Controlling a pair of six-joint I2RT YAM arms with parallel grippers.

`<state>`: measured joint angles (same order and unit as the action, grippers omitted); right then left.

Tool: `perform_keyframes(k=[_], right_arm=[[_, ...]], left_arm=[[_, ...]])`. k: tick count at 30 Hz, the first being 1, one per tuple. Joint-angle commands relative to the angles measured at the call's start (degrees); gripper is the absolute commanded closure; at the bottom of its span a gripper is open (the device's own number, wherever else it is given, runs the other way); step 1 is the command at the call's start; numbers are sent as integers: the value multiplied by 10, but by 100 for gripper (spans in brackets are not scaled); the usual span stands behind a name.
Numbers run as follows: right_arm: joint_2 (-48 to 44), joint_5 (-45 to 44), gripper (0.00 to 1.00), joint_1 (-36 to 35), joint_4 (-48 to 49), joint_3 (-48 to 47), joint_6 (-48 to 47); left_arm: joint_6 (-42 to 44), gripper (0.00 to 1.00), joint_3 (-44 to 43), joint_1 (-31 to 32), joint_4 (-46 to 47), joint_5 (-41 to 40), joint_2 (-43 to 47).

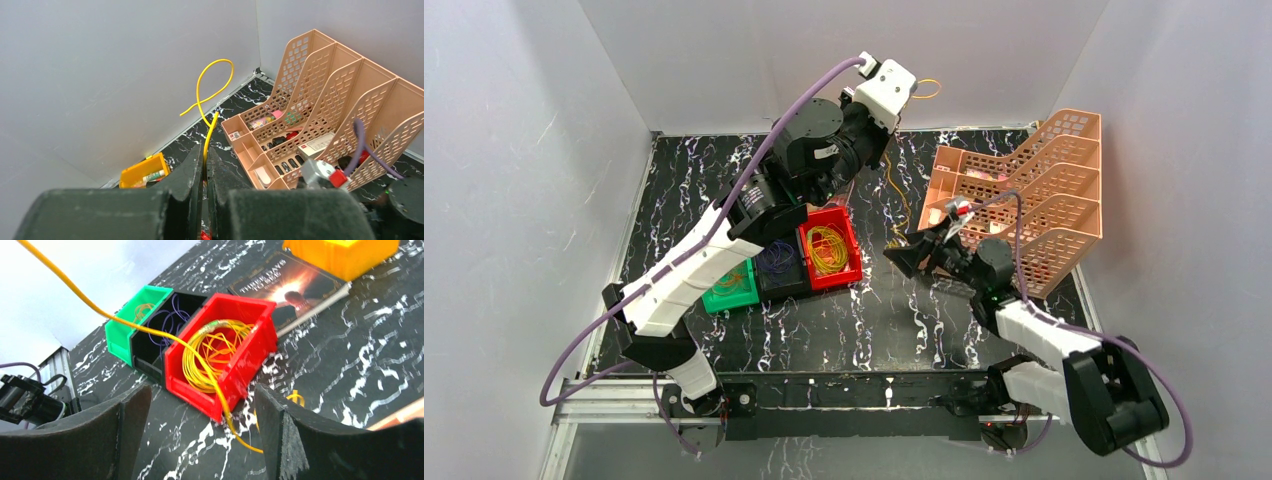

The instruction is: Untangle the cables

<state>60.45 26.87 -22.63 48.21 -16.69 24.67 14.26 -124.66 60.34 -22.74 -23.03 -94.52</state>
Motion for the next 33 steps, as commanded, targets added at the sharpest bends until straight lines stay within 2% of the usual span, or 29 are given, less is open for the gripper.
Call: perform_keyframes(k=[1,3,7,10,16,21,33], right_arm=[[63,42,20,-11,78,-77,11],[99,54,26,-13,89,-89,27],[166,81,44,-18,123,-102,67],[192,87,51,-39,128,-102,75],[202,44,55,-97,106,-69,67],[186,6,56,-129,86,1,59],[115,-21,58,-138,38,100,48]], left_arm=[[-5,100,-25,0,4,6,16],[-5,100,-30,0,4,9,14],[10,100,-60,0,-2,9,0],[31,100,-89,0,-5,0,-16],[66,100,-102,0,32,-18,-19],[112,100,-99,0,78,-36,-13],[241,100,-99,0,254,-59,-3]])
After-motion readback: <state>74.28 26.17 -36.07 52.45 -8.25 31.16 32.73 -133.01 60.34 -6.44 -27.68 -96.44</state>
